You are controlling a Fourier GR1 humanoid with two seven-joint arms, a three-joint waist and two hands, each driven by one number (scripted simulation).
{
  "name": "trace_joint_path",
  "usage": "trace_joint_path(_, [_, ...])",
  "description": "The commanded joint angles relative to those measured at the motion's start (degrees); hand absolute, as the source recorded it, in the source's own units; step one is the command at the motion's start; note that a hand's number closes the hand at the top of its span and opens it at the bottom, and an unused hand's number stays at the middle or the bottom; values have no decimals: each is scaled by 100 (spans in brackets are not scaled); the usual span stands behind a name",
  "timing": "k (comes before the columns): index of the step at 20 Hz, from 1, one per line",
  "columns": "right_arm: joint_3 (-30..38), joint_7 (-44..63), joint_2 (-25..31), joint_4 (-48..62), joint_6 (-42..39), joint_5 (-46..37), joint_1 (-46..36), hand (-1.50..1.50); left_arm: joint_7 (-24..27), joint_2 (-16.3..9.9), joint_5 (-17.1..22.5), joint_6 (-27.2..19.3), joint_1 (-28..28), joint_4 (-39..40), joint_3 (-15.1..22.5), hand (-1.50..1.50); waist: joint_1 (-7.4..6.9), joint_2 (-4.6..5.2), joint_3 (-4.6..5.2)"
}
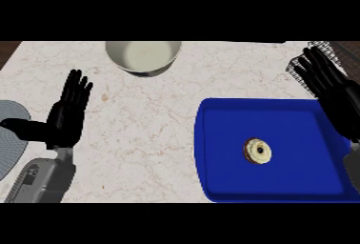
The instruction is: Pick the cupcake from the tray and place it in the tiered basket
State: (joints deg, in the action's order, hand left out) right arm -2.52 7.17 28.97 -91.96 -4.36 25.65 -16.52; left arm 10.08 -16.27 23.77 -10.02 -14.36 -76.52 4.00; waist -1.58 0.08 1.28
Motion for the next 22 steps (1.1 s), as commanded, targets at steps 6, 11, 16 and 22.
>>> trace_joint_path(6, [665, -241, -949, -93, 2184, -525, 914, 150, -316, -1381, -1495, -567, 290, 346, 151, 0, 389, -60, -152])
trace_joint_path(11, [1175, 298, -760, 527, 3940, -1626, 2202, -150, -357, -1353, -1428, -562, 669, 348, 148, 0, 649, -82, -109])
trace_joint_path(16, [270, 1036, -1060, -1217, 5023, -2779, 3328, -150, -824, -1296, -1643, -592, 619, -195, 502, 0, 363, -85, -103])
trace_joint_path(22, [-424, 3164, 666, -2262, 3568, -3314, 3702, -150, -926, -1181, -1736, -653, 541, -255, 603, 0, 215, -25, -70])
